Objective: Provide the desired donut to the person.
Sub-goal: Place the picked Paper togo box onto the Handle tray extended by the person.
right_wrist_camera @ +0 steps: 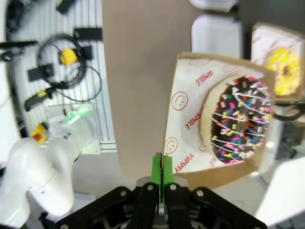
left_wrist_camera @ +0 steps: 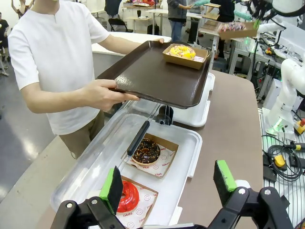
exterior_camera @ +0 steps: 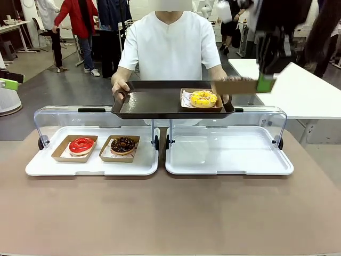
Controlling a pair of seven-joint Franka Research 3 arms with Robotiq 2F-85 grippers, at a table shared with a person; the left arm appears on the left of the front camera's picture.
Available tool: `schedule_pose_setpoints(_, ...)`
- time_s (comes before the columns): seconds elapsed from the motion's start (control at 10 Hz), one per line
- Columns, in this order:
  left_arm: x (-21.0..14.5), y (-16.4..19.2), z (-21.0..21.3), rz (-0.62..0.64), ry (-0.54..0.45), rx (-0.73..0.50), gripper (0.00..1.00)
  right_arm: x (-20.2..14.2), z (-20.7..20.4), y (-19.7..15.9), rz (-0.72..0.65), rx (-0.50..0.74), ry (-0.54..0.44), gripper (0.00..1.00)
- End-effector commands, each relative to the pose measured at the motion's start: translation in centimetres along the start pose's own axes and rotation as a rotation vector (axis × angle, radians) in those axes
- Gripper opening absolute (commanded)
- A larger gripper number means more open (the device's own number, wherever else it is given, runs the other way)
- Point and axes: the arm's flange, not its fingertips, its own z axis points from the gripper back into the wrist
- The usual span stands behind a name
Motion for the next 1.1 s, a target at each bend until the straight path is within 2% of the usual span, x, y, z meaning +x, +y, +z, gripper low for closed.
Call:
schedule_pose_setpoints(0.0, 0.1, -0.1, 0.1, -0.002, -0.01, 0.001, 1.0, 4.0, 5.6, -2.7, -0.034, -0.041, 0.048, 0.02)
schedule_pose_setpoints(0.2, 0.1, -0.1, 0.1, -0.002, -0.01, 0.001, 1.0, 8.3, 8.4, -5.4, -0.026, -0.019, -0.014, 0.02)
schedule_pose_setpoints(0.4, 0.1, -0.1, 0.1, -0.002, -0.01, 0.001, 1.0, 13.9, 7.6, -8.8, -0.003, -0.028, -0.06, 0.02)
schedule_pose_setpoints(0.5, 0.1, -0.1, 0.1, -0.002, -0.01, 0.001, 1.0, 16.8, 6.5, -10.2, 0.001, -0.041, -0.053, 0.02)
schedule_pose_setpoints(0.7, 0.1, -0.1, 0.1, -0.002, -0.01, 0.001, 1.0, 19.9, 4.1, -12.5, -0.029, -0.116, -0.096, 0.02)
schedule_pose_setpoints(1.0, 0.1, -0.1, 0.1, -0.002, -0.01, 0.001, 1.0, 21.6, -1.8, -14.2, -0.031, -0.207, -0.112, 0.02)
